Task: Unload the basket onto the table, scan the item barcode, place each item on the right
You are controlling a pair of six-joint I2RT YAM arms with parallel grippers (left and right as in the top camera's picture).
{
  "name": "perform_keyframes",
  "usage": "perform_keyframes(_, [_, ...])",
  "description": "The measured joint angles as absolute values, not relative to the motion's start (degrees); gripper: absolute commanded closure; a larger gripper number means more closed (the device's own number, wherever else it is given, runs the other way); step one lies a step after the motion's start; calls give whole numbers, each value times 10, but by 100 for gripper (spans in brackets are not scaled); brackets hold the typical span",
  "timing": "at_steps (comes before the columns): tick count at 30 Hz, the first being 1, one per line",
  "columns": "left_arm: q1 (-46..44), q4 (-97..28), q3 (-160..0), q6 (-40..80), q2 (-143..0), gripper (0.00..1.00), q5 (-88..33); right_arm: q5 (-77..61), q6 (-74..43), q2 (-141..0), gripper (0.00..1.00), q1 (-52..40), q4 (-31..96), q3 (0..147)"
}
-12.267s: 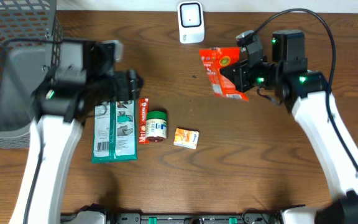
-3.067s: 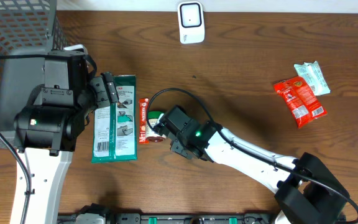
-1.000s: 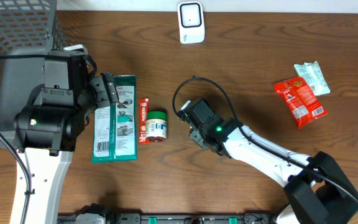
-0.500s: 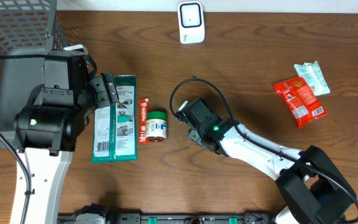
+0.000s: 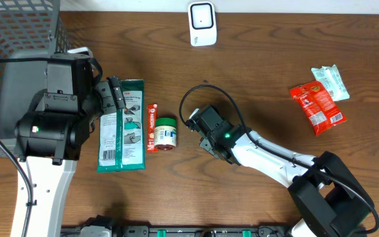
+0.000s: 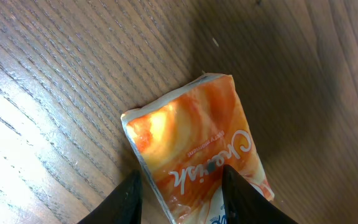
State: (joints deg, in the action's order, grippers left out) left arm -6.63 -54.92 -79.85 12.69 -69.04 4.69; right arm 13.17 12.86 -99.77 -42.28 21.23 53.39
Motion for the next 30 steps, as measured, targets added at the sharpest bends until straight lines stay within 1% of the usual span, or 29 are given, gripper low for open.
perform_keyframes(9, [-66,-549,-799,127,-690,13,47,136,133,-998,64,-423,203,527])
perform_keyframes(13, [-66,-549,-799,127,-690,13,47,140,136,-998,75,-423,202,525])
perform_keyframes(17, [-66,-549,-799,127,-690,13,47,142,142,-997,92,-423,202,524])
perform_keyframes(20, [-66,-549,-799,127,-690,13,47,142,141,-997,98,-424,201,524])
perform_keyframes(24, [-66,-549,-799,127,-690,13,47,141,140,-995,99,-425,201,524])
perform_keyframes(30, [-66,-549,-799,127,-690,13,47,131,98,-971,99,-424,236,529])
